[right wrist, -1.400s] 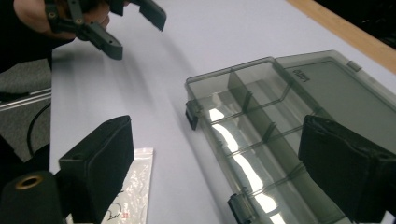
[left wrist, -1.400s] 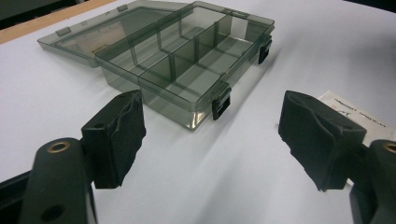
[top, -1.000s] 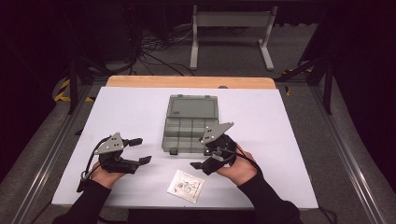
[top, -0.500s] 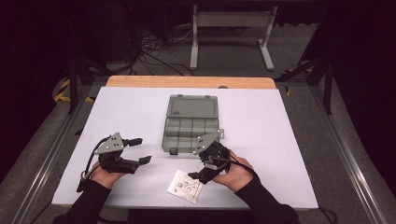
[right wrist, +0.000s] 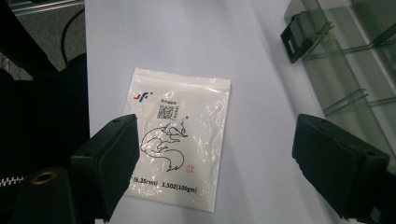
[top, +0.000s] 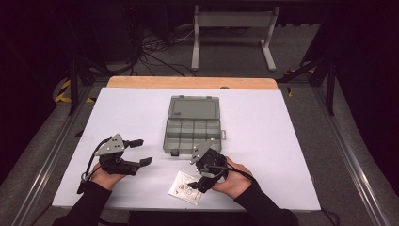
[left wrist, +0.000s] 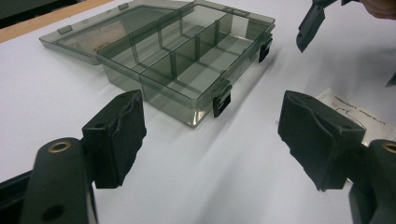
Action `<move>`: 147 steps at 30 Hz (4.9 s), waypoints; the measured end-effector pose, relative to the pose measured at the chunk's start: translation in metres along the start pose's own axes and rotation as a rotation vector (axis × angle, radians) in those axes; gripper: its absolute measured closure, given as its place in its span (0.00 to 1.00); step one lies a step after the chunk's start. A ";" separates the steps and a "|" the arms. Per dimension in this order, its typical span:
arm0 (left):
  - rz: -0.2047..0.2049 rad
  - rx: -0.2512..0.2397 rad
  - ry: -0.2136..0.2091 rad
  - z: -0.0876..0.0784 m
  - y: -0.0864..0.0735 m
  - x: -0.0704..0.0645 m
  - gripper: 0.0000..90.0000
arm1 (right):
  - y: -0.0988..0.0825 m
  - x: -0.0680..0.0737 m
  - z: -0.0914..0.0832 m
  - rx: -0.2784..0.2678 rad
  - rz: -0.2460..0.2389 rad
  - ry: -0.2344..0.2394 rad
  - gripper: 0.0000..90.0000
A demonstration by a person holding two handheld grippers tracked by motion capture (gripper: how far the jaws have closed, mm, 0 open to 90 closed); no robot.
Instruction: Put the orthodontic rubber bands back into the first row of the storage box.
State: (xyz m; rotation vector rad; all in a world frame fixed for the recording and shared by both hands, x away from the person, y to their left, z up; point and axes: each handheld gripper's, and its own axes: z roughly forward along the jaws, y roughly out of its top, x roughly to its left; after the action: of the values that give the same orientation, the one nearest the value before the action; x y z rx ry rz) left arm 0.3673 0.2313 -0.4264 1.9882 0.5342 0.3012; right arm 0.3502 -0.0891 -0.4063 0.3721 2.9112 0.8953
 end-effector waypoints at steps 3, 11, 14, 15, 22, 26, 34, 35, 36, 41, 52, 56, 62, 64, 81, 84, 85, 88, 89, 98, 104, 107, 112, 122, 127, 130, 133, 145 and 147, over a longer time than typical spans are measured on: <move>0.000 0.000 0.000 0.000 0.000 0.000 0.26 | -0.001 0.001 0.003 0.010 0.002 0.006 0.17; 0.000 -0.001 0.000 0.000 0.000 0.000 0.26 | 0.000 0.005 0.016 0.052 -0.025 0.036 0.17; 0.005 0.000 0.000 0.000 0.000 0.000 0.26 | 0.000 0.007 0.021 0.067 -0.024 0.045 0.17; 0.005 0.000 0.000 0.000 0.000 0.000 0.26 | 0.000 0.007 0.021 0.067 -0.024 0.045 0.17; 0.002 0.001 -0.001 0.000 0.000 0.000 0.26 | -0.001 0.013 0.030 0.109 -0.025 0.071 0.17; 0.008 0.002 0.001 0.000 0.000 0.000 0.26 | -0.001 0.015 0.034 0.121 -0.031 0.077 0.17; 0.005 0.005 0.000 0.000 0.000 0.000 0.26 | -0.001 0.015 0.037 0.123 -0.025 0.067 0.19; 0.008 0.006 0.000 0.001 0.000 0.000 0.26 | 0.000 0.016 0.038 0.124 -0.021 0.058 0.21; 0.011 0.006 0.000 0.001 0.000 0.000 0.26 | 0.000 0.016 0.038 0.124 -0.022 0.058 0.22; 0.004 0.004 0.000 0.000 0.000 0.000 0.26 | 0.000 0.017 0.040 0.136 -0.033 0.050 0.27; 0.006 0.008 -0.008 0.001 0.000 0.000 0.26 | 0.001 0.020 0.037 0.127 -0.049 0.054 0.54; 0.007 0.009 -0.008 0.001 0.000 -0.001 0.26 | 0.001 0.023 0.036 0.129 -0.060 0.058 0.68; 0.006 0.009 -0.009 0.001 0.000 0.000 0.26 | 0.001 0.025 0.036 0.128 -0.067 0.086 0.86; 0.006 0.007 -0.009 0.002 0.000 0.000 0.26 | 0.001 0.025 0.036 0.127 -0.061 0.109 0.93; 0.006 0.007 0.001 0.000 0.000 0.001 0.26 | 0.009 0.021 0.017 0.054 -0.085 0.063 0.98; 0.007 0.008 0.001 0.000 0.000 0.001 0.26 | 0.011 0.018 0.010 0.040 -0.084 0.051 0.97; 0.007 0.008 0.002 0.000 0.000 0.001 0.26 | 0.012 0.017 0.008 0.035 -0.077 0.046 0.97; 0.004 0.005 0.000 0.000 0.000 0.001 0.26 | 0.013 0.014 0.000 0.020 -0.066 0.026 0.97; 0.006 0.005 0.001 0.000 0.000 0.001 0.26 | 0.014 0.012 -0.003 0.014 -0.069 0.020 0.98; 0.002 0.003 -0.001 0.000 0.000 0.001 0.26 | 0.021 -0.001 -0.020 -0.031 -0.060 -0.013 0.97; 0.003 0.003 0.000 -0.001 0.000 0.001 0.26 | 0.024 -0.009 -0.028 -0.042 -0.059 -0.037 0.97; 0.004 0.004 0.000 0.000 0.000 0.001 0.26 | 0.025 -0.011 -0.032 -0.054 -0.056 -0.044 0.97; 0.004 0.005 0.001 0.000 0.000 0.001 0.26 | 0.027 -0.020 -0.042 -0.073 -0.045 -0.064 0.97; 0.004 0.005 0.001 0.000 0.000 0.001 0.26 | 0.030 -0.037 -0.057 -0.096 -0.021 -0.087 0.97; 0.000 0.005 -0.001 0.000 0.000 0.001 0.26 | 0.032 -0.046 -0.062 -0.104 -0.010 -0.106 0.97; 0.001 0.005 -0.001 -0.001 0.000 0.001 0.26 | 0.034 -0.051 -0.064 -0.107 -0.007 -0.120 0.97; 0.004 0.006 0.000 0.000 0.000 0.001 0.26 | 0.034 -0.059 -0.066 -0.116 0.002 -0.124 0.97; 0.002 0.005 -0.002 0.000 -0.001 0.001 0.26 | 0.036 -0.082 -0.067 -0.120 0.032 -0.157 0.97; 0.001 0.004 -0.002 0.000 0.000 0.001 0.26 | 0.037 -0.086 -0.067 -0.122 0.035 -0.165 0.97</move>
State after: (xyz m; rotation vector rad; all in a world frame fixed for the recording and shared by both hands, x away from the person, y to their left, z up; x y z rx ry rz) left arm 0.3682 0.2323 -0.4267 1.9928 0.5331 0.2993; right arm 0.4314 -0.1176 -0.3302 0.4644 2.6938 0.9906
